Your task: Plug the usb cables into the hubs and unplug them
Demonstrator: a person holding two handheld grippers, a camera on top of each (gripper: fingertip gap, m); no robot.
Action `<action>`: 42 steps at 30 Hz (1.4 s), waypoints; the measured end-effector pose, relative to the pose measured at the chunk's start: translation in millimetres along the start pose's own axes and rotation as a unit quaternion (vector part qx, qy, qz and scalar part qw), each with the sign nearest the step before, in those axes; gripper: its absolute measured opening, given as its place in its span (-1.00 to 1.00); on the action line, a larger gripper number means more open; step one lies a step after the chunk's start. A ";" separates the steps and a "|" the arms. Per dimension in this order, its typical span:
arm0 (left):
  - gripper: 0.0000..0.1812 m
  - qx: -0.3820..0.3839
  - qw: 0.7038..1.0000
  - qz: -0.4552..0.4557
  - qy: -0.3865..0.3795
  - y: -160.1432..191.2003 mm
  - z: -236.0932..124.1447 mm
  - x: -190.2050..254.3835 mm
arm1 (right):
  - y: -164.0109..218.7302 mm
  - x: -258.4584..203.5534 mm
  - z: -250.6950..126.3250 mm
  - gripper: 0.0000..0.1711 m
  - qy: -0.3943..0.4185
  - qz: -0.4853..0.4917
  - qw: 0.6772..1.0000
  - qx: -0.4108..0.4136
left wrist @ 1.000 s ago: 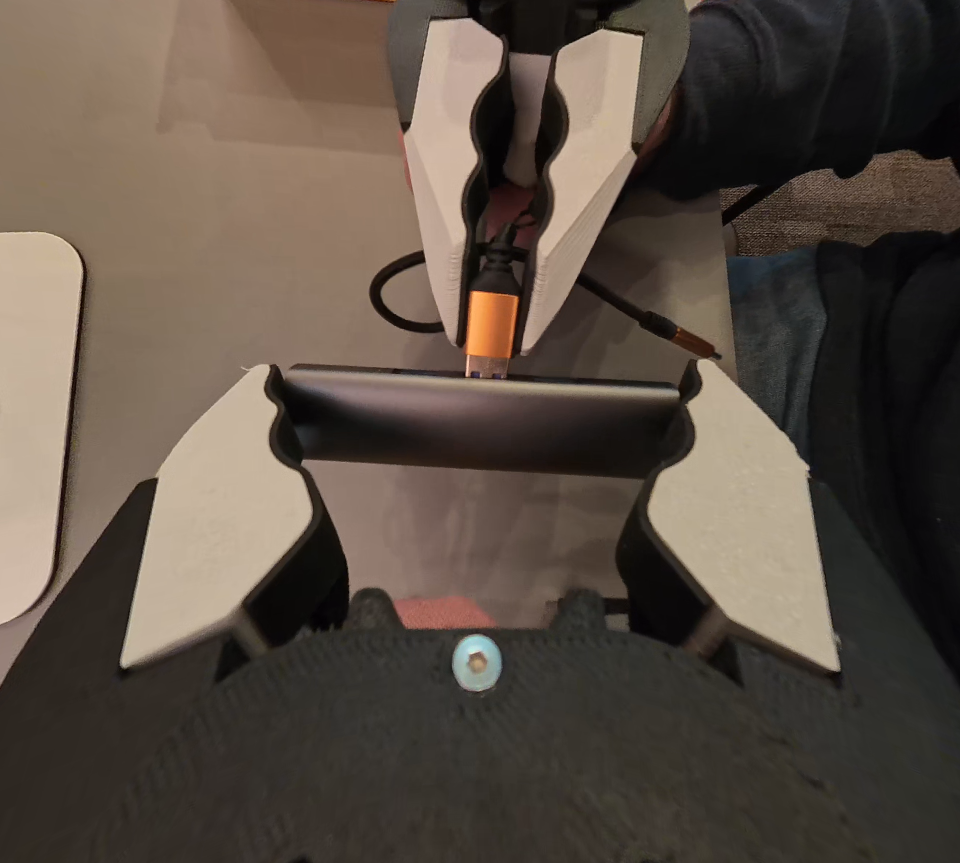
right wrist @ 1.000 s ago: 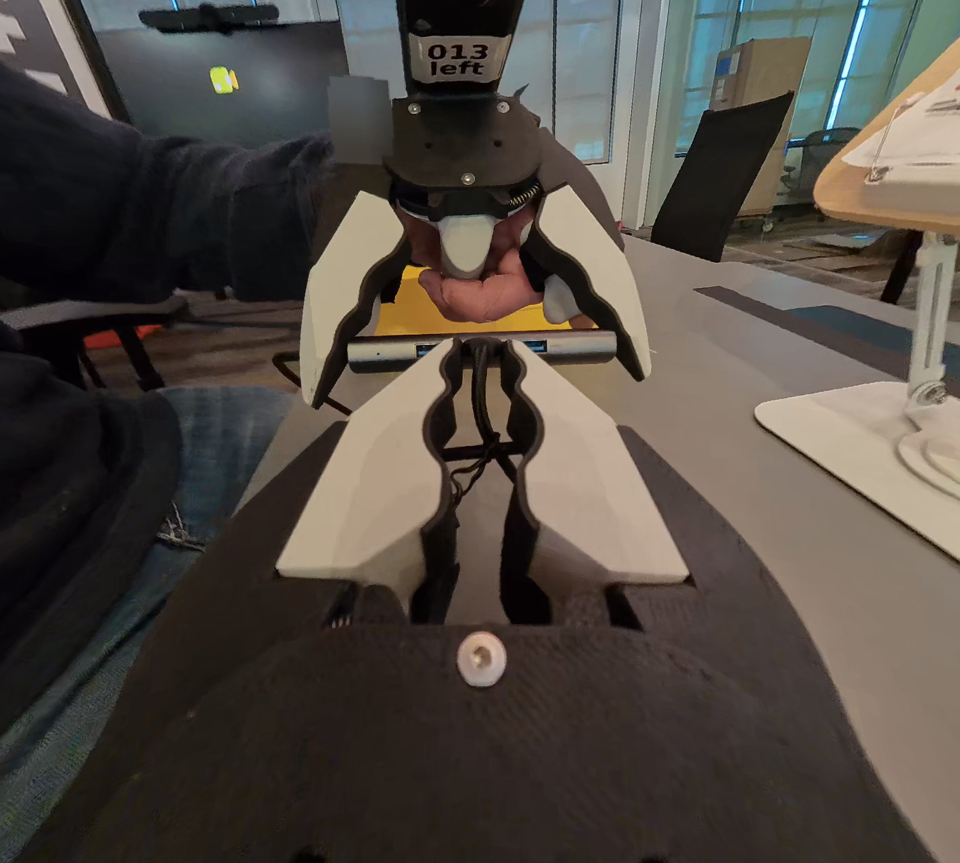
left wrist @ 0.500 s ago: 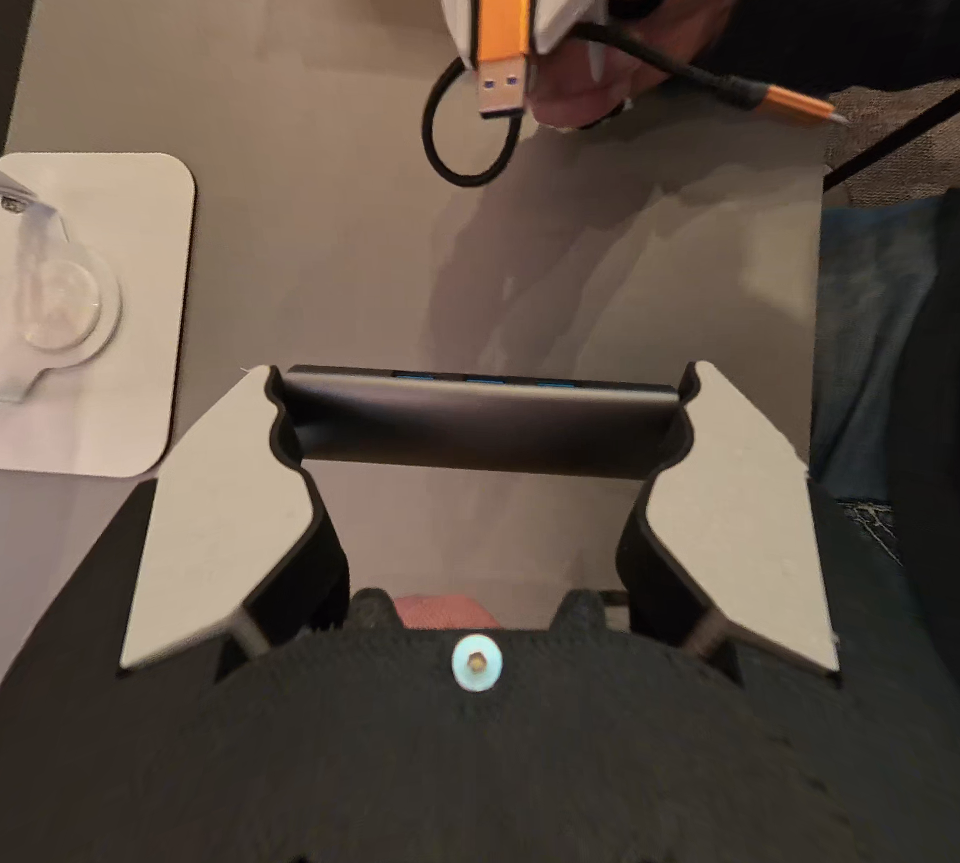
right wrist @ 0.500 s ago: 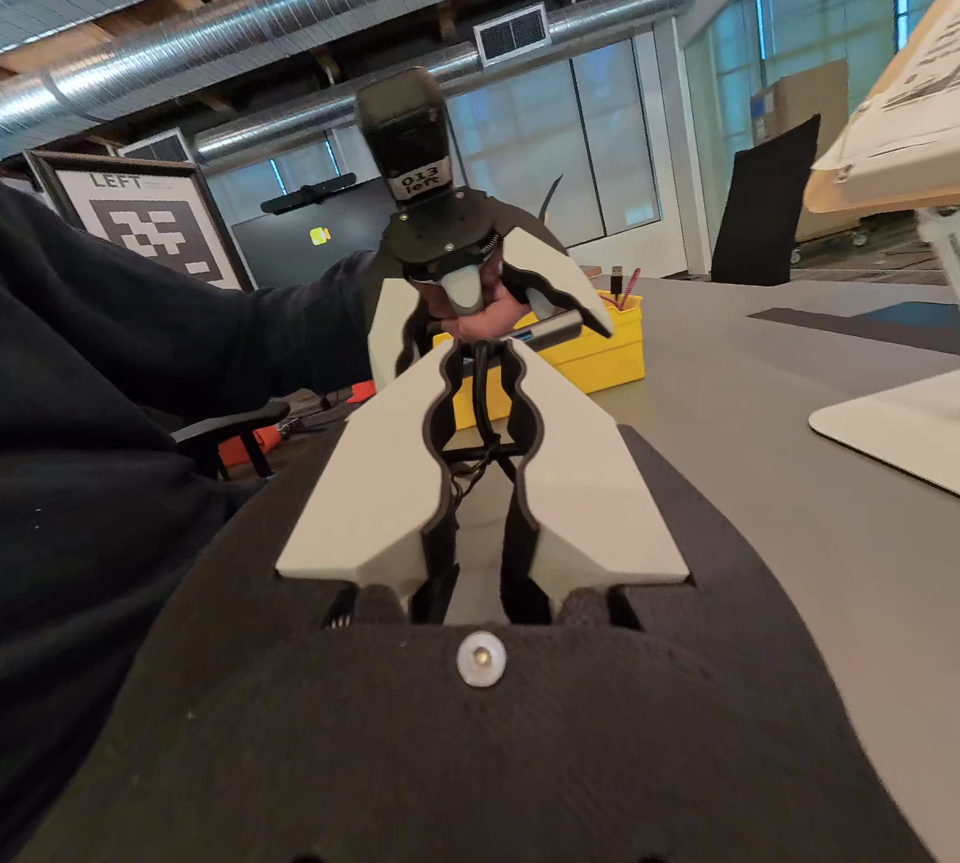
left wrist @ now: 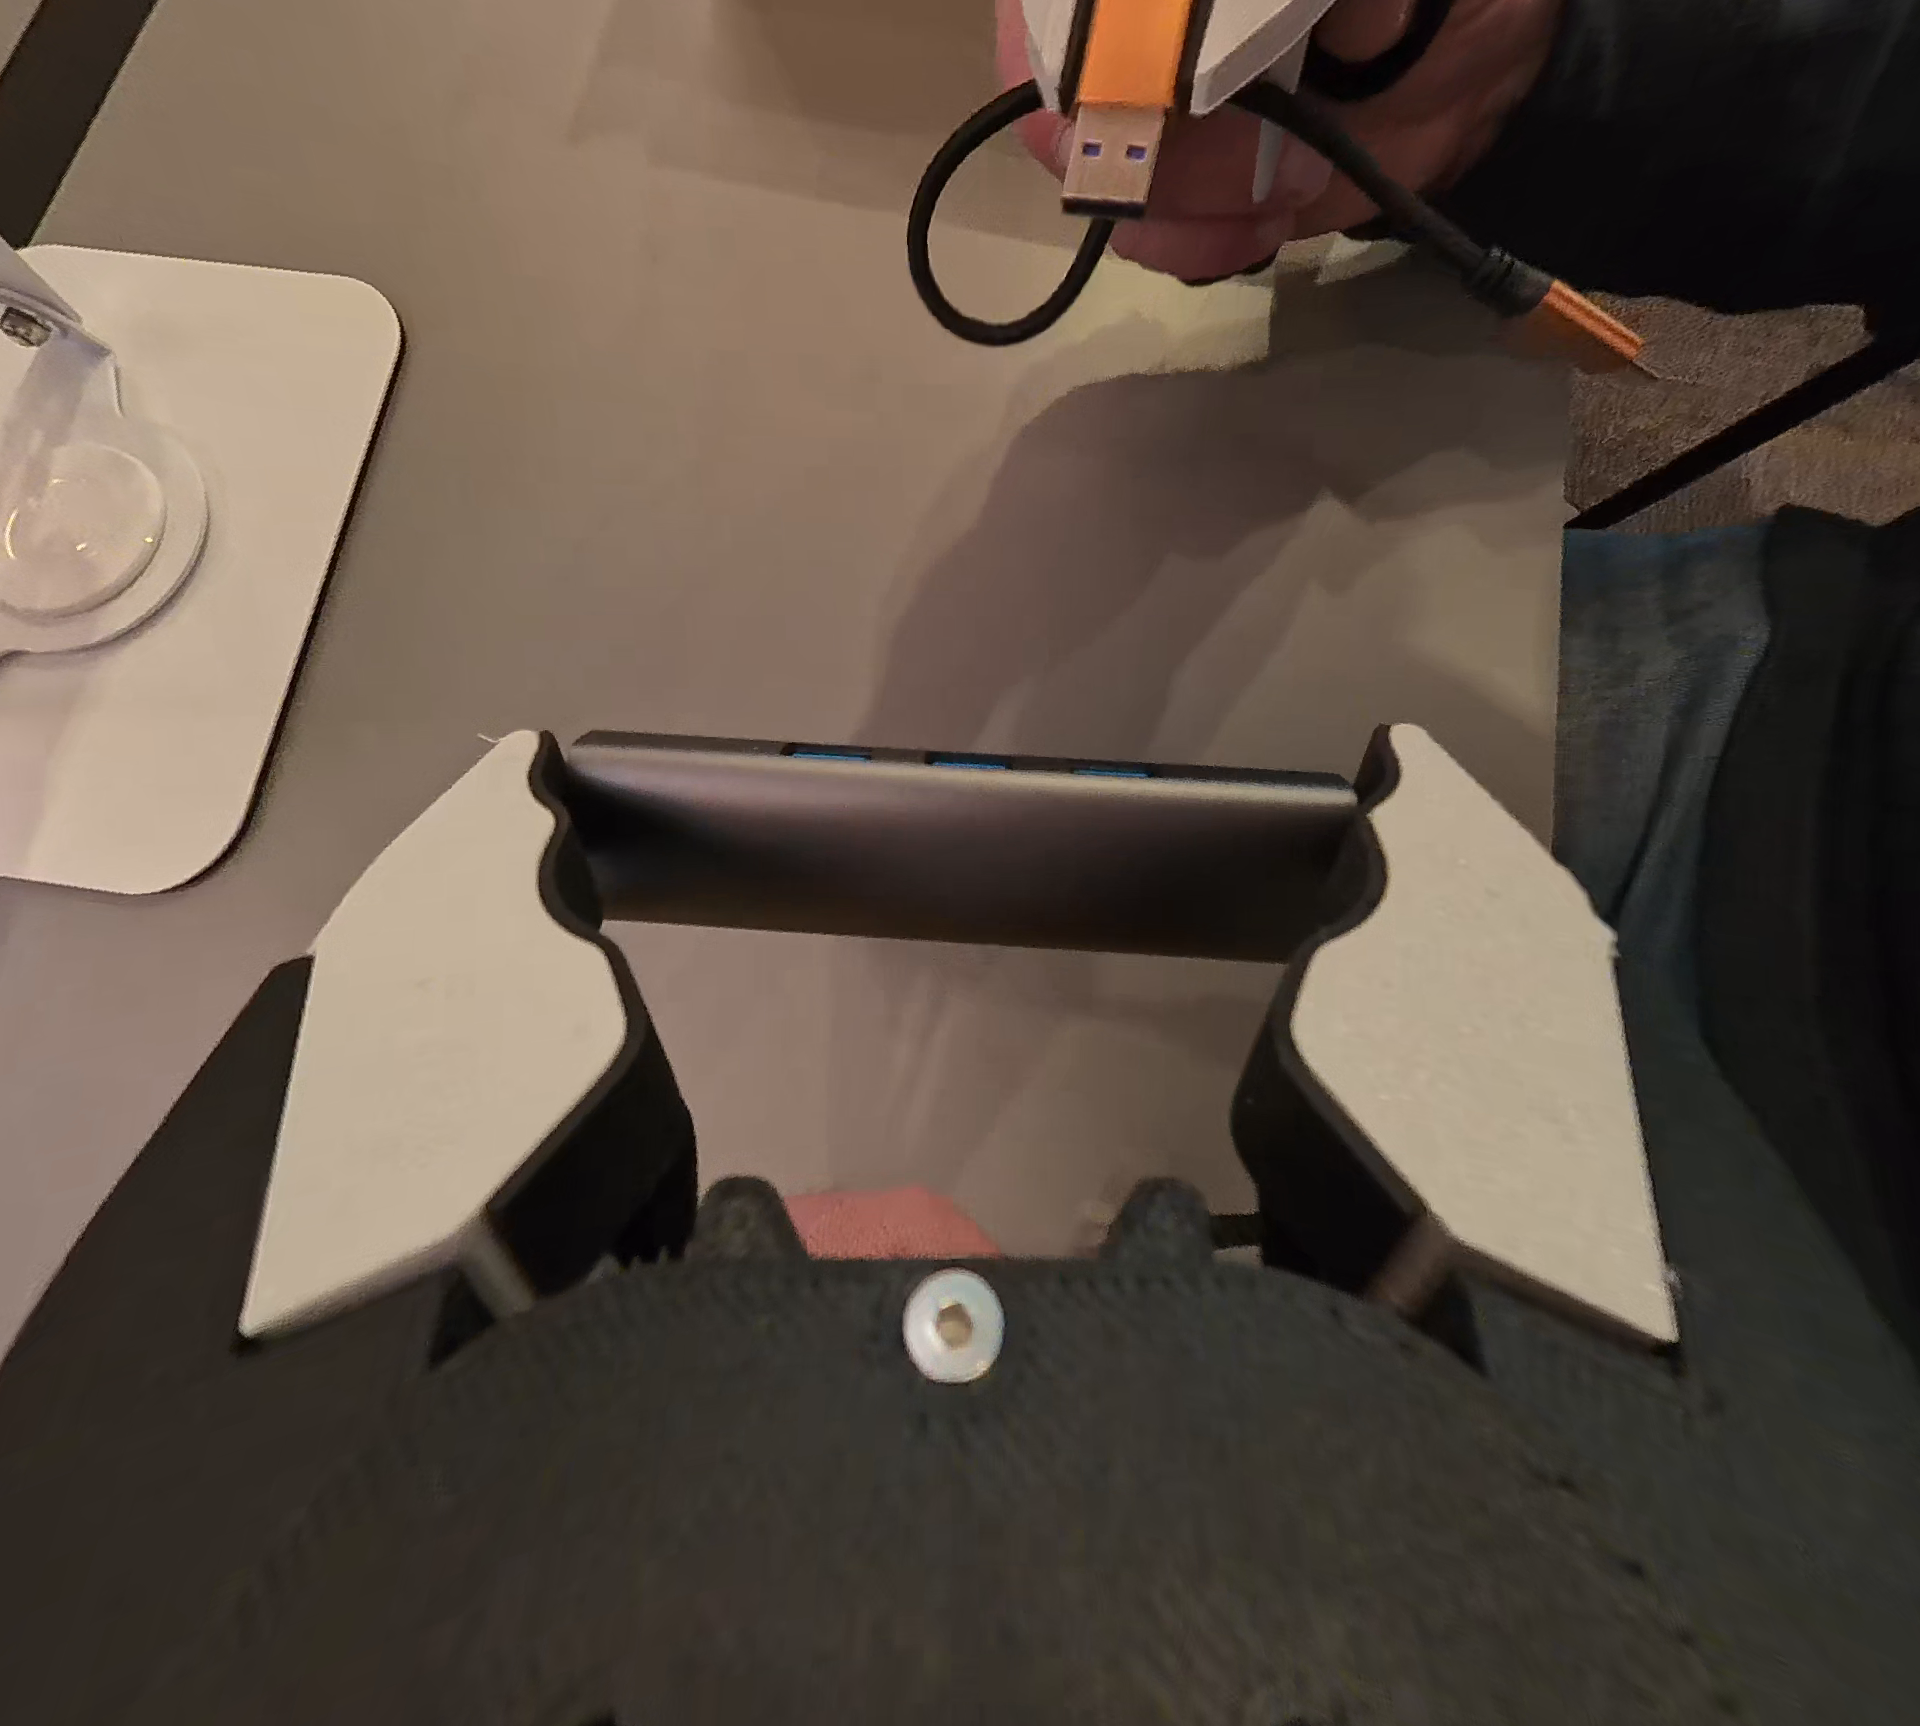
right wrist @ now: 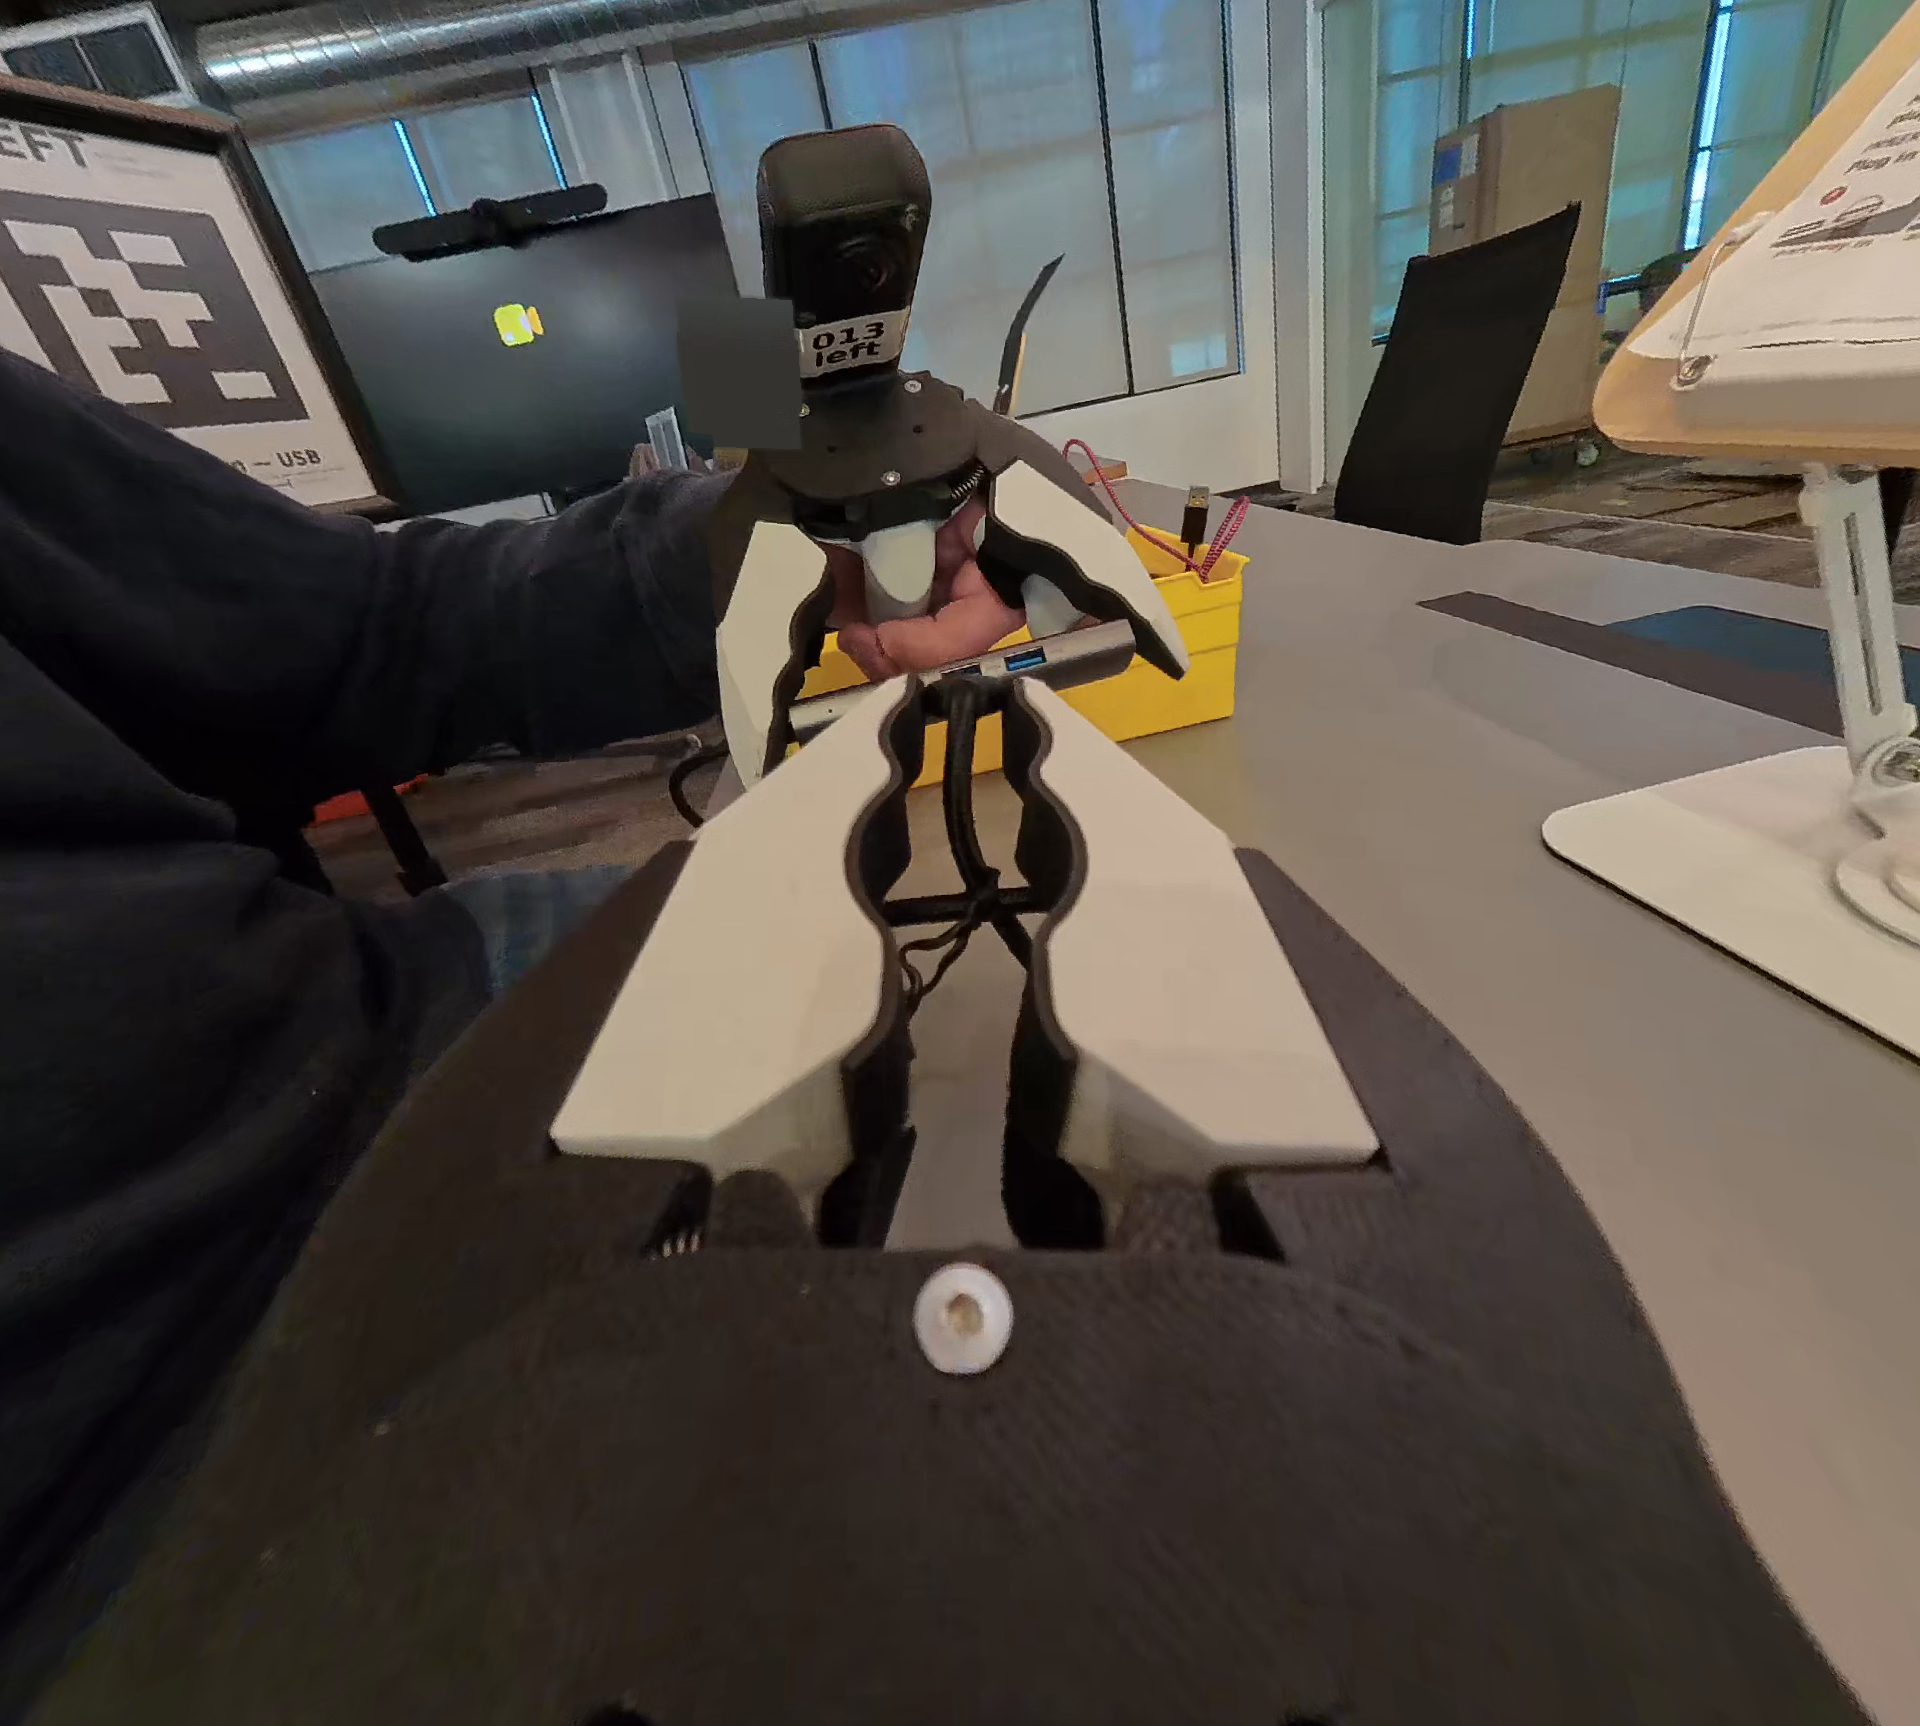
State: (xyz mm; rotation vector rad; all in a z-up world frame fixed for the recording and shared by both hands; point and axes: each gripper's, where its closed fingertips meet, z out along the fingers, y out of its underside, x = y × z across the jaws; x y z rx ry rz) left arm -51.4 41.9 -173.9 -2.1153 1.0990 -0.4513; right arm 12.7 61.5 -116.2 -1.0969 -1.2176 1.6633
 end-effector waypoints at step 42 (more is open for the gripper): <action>0.49 0.022 1.000 -0.008 0.017 7.9 11.4 18.7 | 2.1 66.6 -336.5 -0.85 0.551 -0.059 0.768 -0.322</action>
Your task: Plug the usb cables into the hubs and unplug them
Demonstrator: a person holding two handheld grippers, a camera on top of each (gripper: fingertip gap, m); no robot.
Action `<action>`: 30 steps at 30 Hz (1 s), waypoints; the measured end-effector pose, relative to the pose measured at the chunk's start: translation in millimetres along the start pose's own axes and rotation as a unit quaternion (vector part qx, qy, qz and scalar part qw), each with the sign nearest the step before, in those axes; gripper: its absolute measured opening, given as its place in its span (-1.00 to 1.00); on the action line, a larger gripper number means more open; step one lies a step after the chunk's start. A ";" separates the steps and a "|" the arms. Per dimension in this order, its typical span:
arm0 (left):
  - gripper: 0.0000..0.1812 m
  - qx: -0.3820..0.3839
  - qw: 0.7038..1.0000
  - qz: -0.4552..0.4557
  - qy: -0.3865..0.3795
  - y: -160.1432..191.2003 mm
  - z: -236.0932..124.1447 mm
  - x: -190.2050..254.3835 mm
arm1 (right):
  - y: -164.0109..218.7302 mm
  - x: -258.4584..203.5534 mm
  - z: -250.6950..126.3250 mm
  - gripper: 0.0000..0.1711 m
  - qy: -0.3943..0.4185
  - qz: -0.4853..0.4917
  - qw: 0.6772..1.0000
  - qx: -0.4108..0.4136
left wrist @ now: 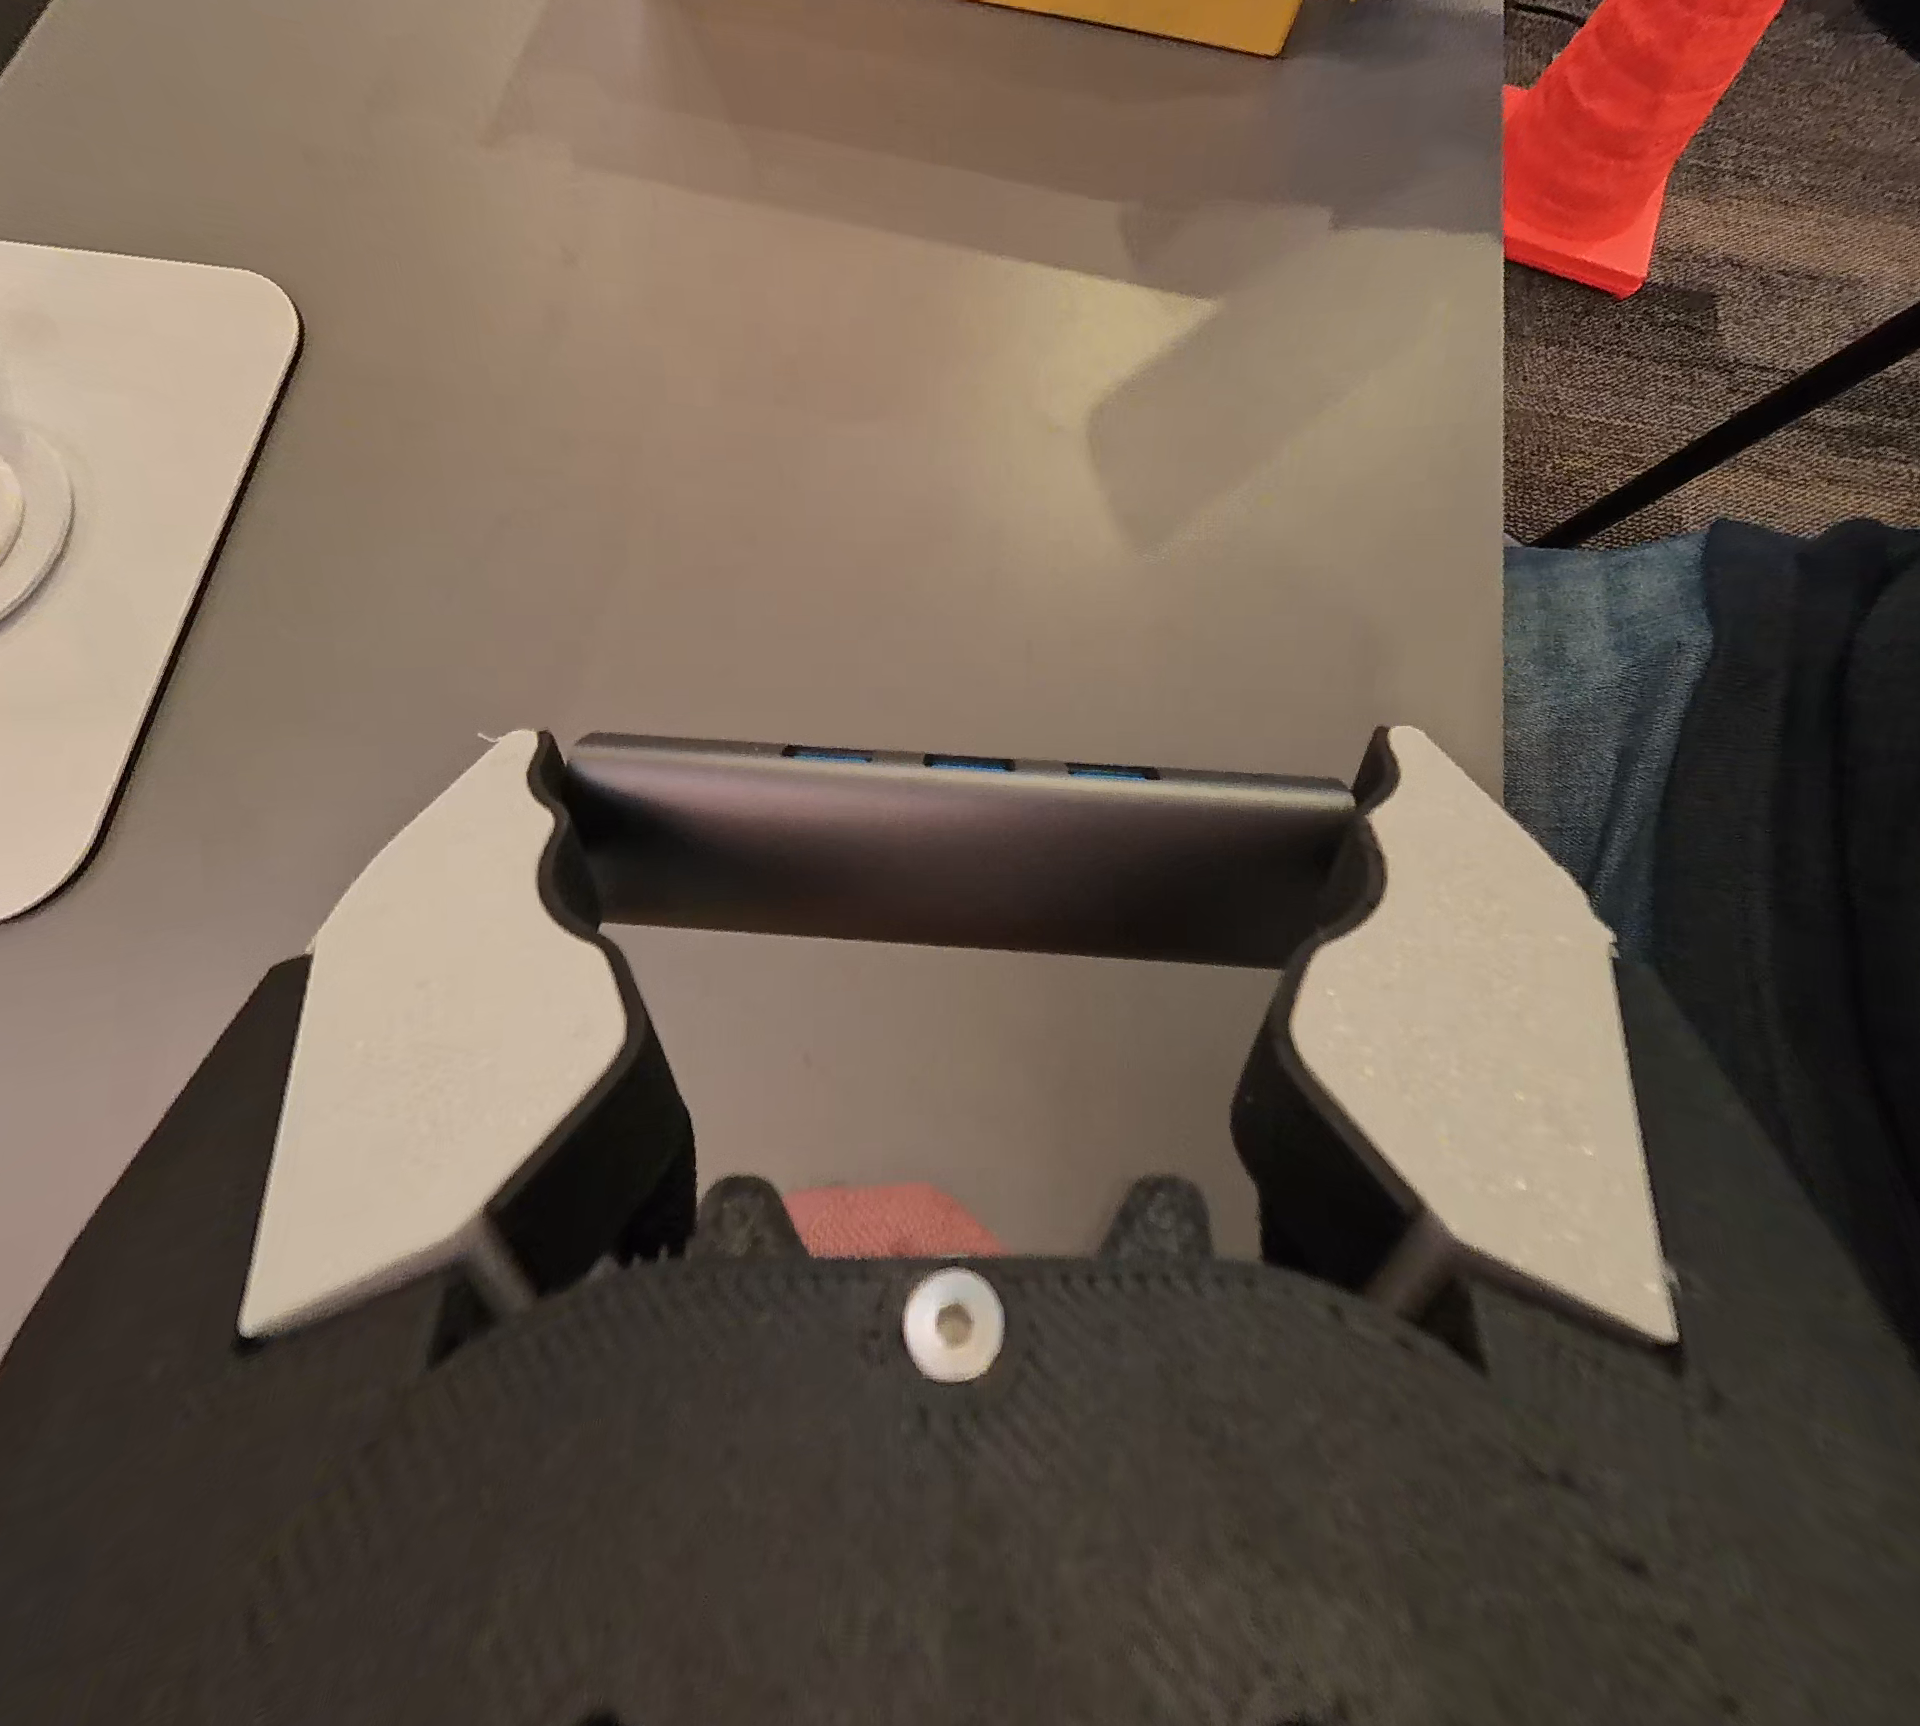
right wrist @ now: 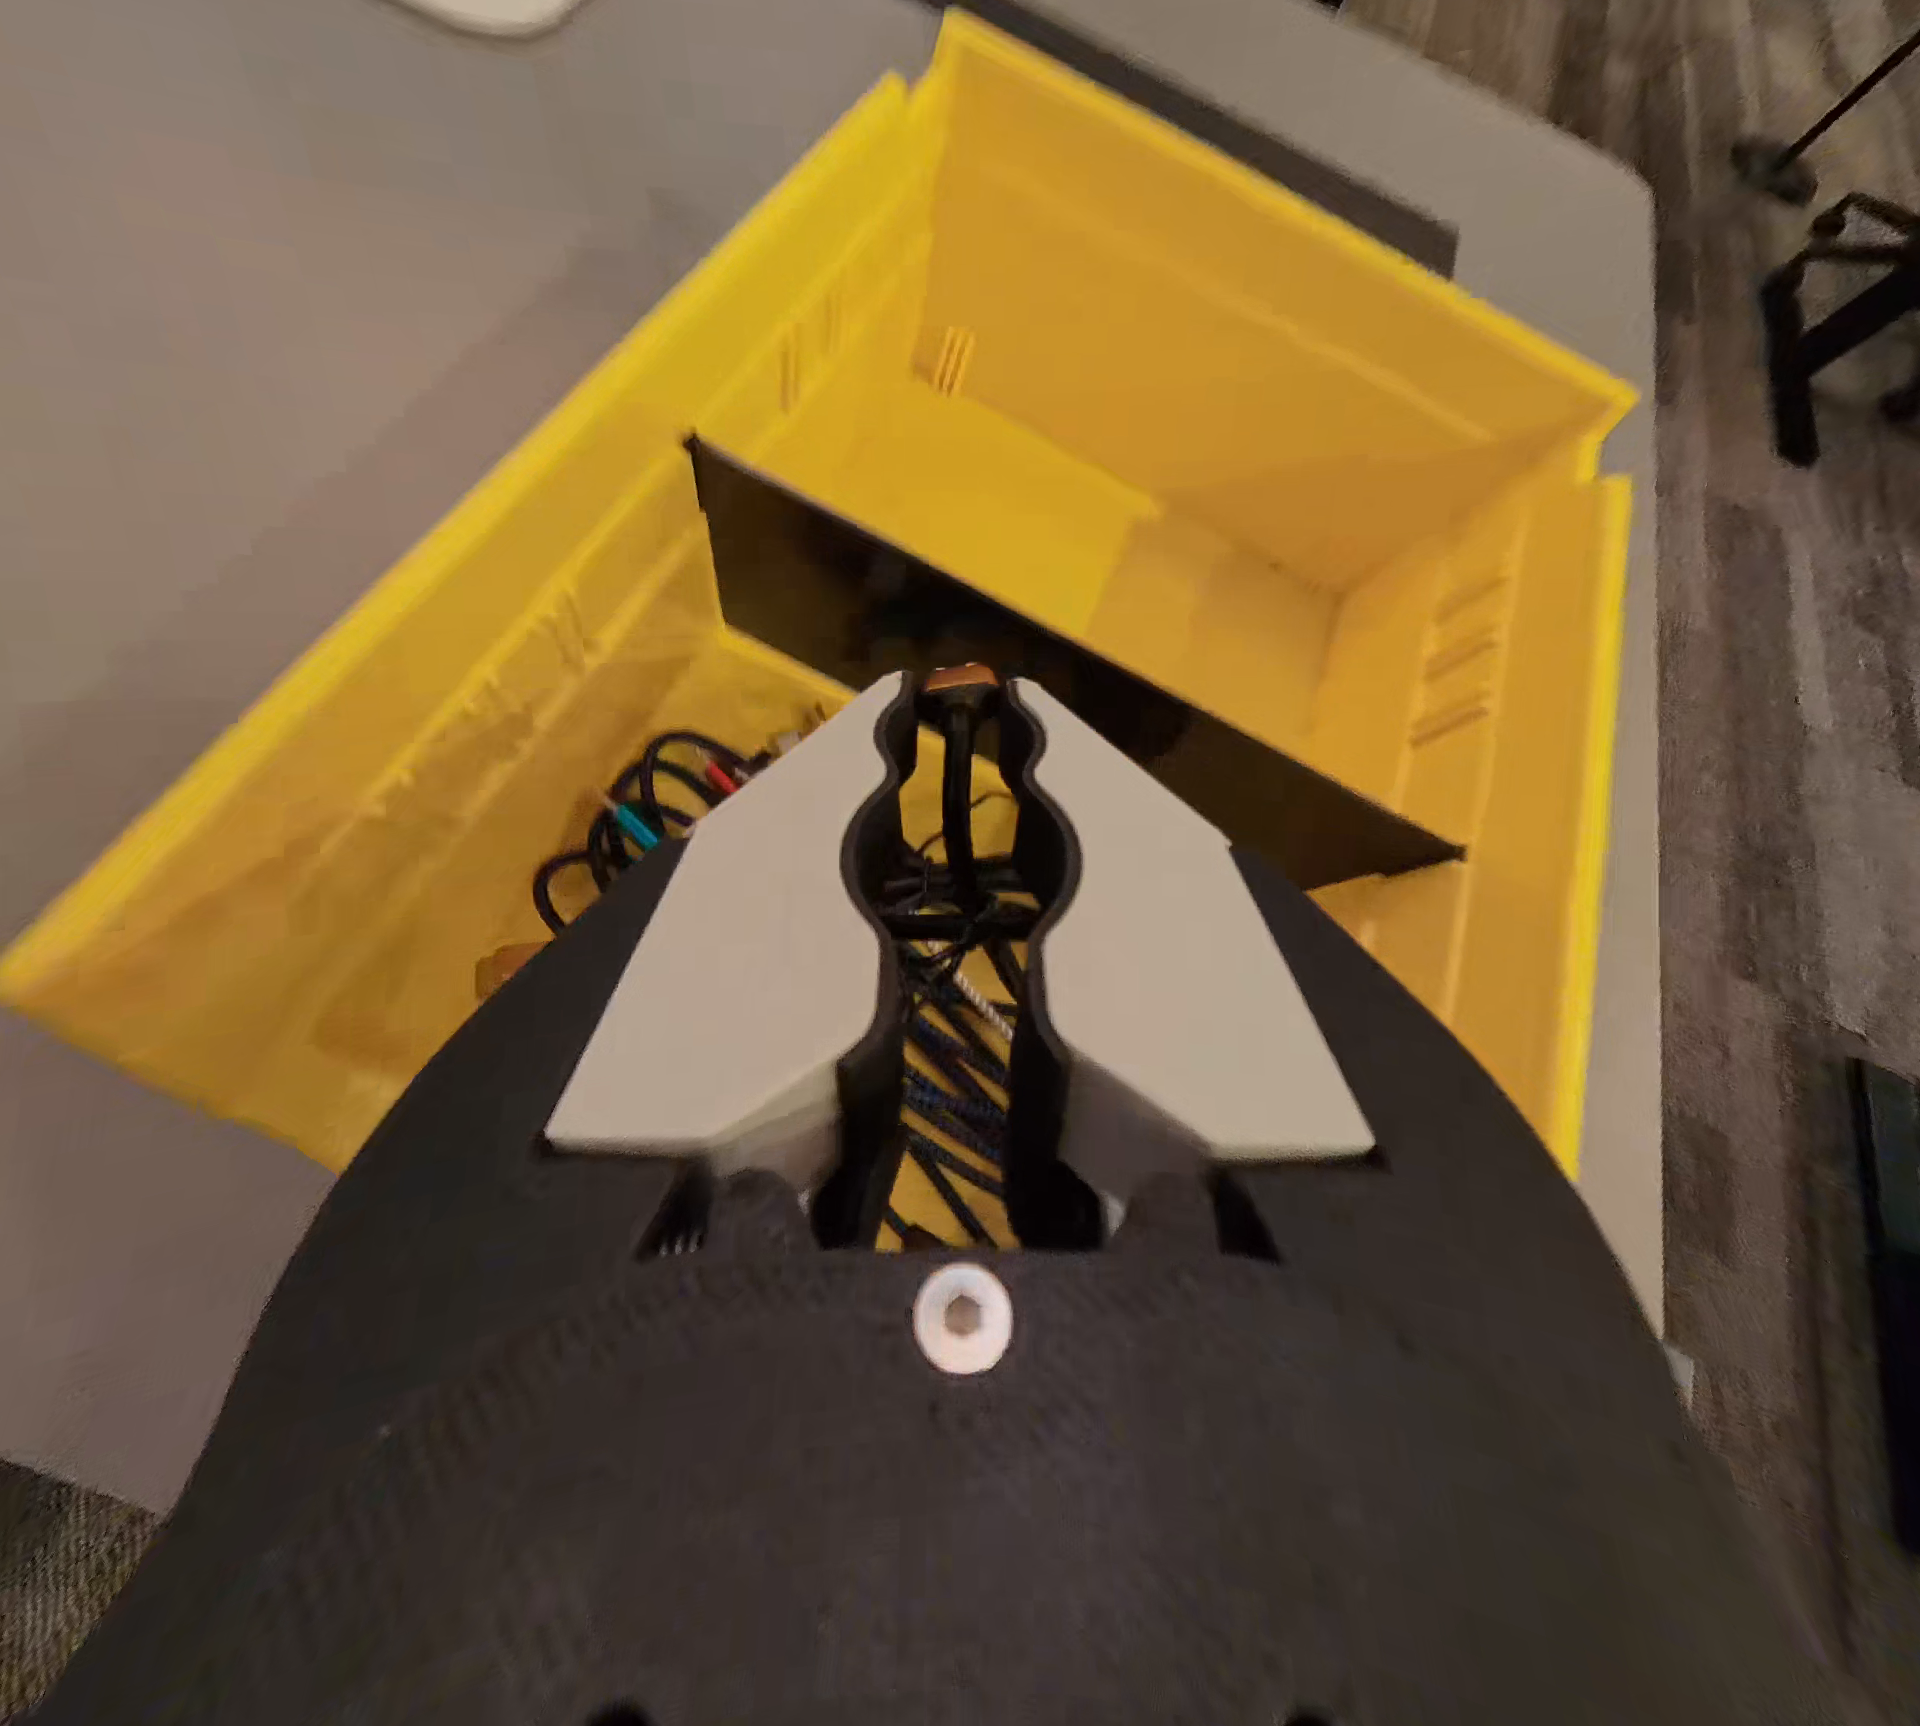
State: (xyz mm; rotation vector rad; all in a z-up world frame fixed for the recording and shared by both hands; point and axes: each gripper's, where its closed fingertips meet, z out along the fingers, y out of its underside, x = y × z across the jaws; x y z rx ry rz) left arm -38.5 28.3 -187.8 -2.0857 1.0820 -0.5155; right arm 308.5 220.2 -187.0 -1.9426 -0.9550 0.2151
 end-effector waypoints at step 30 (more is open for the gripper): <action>0.49 0.036 0.998 0.007 0.056 -32.2 2.1 20.1 | -124.0 -283.6 -30.2 -0.41 -0.250 -0.356 0.887 0.156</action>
